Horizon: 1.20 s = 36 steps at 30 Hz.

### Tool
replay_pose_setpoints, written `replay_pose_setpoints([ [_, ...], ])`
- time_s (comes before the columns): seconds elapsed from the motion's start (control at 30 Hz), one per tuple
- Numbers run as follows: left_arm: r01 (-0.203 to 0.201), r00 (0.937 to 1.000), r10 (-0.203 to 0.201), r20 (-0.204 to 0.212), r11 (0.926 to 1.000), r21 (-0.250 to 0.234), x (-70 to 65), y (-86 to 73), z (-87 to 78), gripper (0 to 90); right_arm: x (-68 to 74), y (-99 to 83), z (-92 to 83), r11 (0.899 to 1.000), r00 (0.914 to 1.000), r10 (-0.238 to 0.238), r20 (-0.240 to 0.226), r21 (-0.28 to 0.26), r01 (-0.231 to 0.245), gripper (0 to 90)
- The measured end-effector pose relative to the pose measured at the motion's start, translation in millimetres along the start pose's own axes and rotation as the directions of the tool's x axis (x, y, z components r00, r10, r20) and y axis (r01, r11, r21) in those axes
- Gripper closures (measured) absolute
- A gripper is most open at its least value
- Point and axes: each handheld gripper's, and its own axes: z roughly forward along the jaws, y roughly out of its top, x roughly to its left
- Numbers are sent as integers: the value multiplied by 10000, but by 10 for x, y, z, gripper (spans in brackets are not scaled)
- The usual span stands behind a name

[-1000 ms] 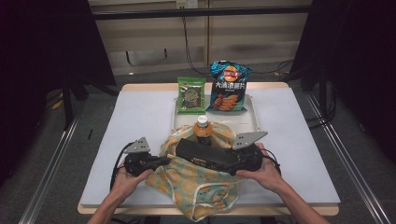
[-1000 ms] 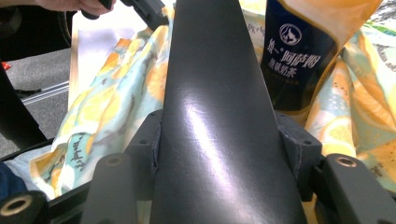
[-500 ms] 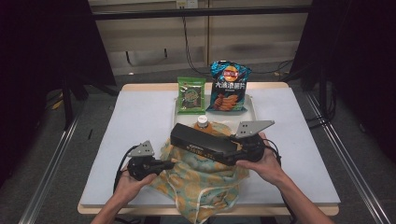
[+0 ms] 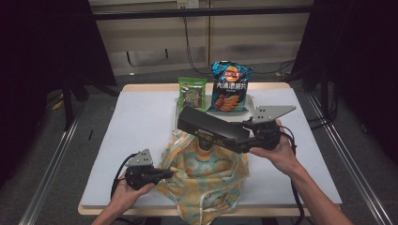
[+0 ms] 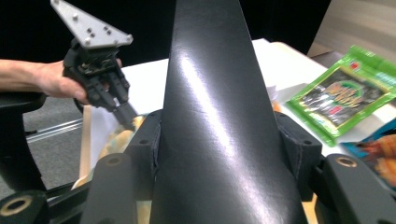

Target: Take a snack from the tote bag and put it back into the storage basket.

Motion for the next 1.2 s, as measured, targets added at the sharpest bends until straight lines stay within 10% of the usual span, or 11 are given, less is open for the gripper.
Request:
replay_pose_setpoints([
  [0.87, 223, 9993, -277, -237, 9792, -2019, 88, 209, -201, 605, -847, -178, 45, 9960, 9883, 657, 1376, 518, -734, 435],
  [1.2, 643, 9878, -919, -1258, 9759, -2085, 367, 283, -54, 430, -1063, -280, 218, 9926, 9897, 468, 1352, 1047, -613, 436],
])
